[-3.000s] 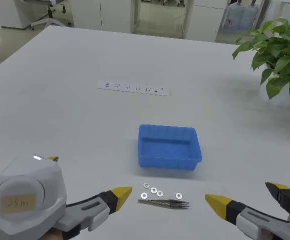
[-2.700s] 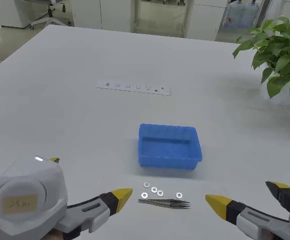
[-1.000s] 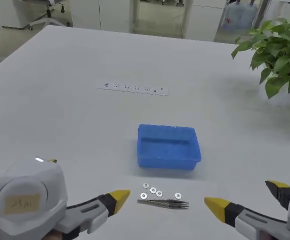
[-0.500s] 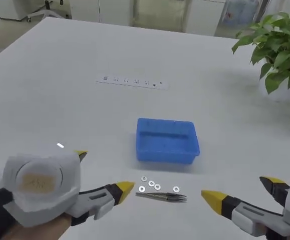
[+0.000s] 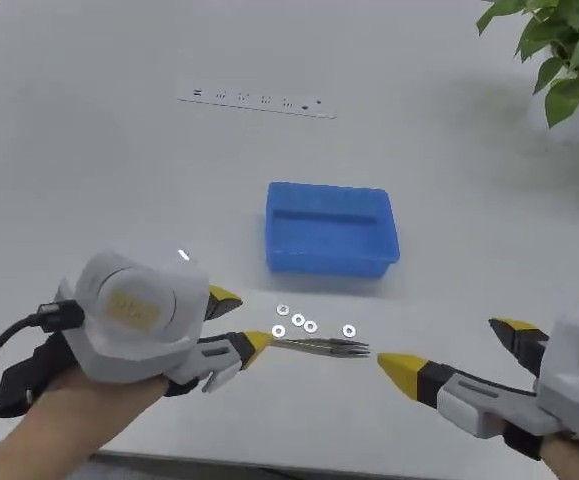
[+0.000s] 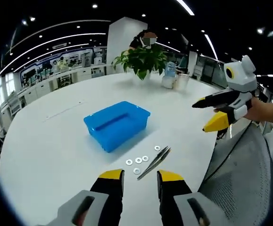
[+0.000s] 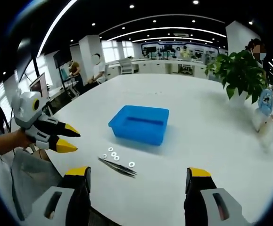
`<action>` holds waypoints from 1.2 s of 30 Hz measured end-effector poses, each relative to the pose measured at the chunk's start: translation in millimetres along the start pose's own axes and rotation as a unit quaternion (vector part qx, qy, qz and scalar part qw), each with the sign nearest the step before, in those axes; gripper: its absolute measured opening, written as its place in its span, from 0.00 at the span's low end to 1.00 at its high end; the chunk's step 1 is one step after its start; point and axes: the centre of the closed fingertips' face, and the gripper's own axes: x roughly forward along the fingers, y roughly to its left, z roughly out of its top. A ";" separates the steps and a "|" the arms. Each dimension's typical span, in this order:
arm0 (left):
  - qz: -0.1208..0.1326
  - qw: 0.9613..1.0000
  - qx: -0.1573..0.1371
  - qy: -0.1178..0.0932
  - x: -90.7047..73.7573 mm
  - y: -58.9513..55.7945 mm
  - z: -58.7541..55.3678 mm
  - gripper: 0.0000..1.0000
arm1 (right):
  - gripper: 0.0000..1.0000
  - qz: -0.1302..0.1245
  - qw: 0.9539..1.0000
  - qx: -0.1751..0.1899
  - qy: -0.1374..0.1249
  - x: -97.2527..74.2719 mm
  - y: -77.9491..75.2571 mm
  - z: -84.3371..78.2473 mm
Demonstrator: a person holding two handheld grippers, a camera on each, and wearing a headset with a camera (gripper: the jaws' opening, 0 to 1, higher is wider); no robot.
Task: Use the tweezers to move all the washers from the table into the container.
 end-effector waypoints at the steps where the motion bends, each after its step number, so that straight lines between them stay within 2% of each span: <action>1: -0.006 1.000 0.002 0.008 5.6 0.3 -3.4 0.25 | 0.82 0.002 1.000 0.000 0.004 2.0 0.5 -1.0; 3: -0.020 1.000 0.009 0.022 15.5 -0.5 -10.2 0.22 | 0.82 0.007 1.000 -0.002 0.012 7.3 1.6 -3.3; 7: -0.028 0.999 0.020 0.042 32.2 1.6 -20.1 0.18 | 0.82 0.020 0.999 -0.004 0.030 18.0 3.0 -9.1; 12: -0.035 0.997 0.040 0.051 49.9 3.9 -26.7 0.14 | 0.82 0.047 0.998 0.003 0.038 31.2 11.8 -13.2; 15: -0.045 0.995 0.064 0.061 57.3 3.3 -32.0 0.10 | 0.79 0.058 0.997 -0.001 0.045 37.9 17.5 -14.7; 17: -0.062 0.992 0.085 0.073 61.0 0.9 -37.5 0.09 | 0.78 0.066 0.997 -0.005 0.046 41.8 21.2 -13.5; 19: -0.064 0.990 0.096 0.081 64.0 1.6 -41.4 0.09 | 0.77 0.083 0.995 -0.006 0.047 45.0 27.1 -13.0; 22: -0.065 0.988 0.109 0.088 64.8 4.1 -45.3 0.06 | 0.72 0.091 0.994 -0.013 0.056 48.4 30.4 -14.7; 25: -0.072 0.986 0.125 0.081 65.9 5.0 -41.9 0.02 | 0.70 0.097 0.993 -0.029 0.060 49.5 34.3 -13.8; 29: -0.087 0.980 0.157 0.080 64.8 1.3 -40.6 0.00 | 0.68 0.104 0.992 -0.040 0.062 51.0 38.5 -12.9; 30: -0.087 0.981 0.155 0.081 64.0 0.6 -39.5 0.00 | 0.68 0.106 0.991 -0.043 0.063 51.1 39.6 -12.9; 32: -0.103 0.979 0.155 0.082 59.3 -5.8 -35.3 0.00 | 0.67 0.110 0.991 -0.052 0.063 51.0 43.2 -12.0; 34: -0.115 0.974 0.176 0.081 53.8 -12.3 -29.7 0.00 | 0.66 0.115 0.989 -0.061 0.064 50.7 47.2 -11.6; 36: -0.111 0.974 0.181 0.077 47.9 -15.6 -21.8 0.00 | 0.64 0.118 0.988 -0.080 0.065 50.3 50.5 -11.2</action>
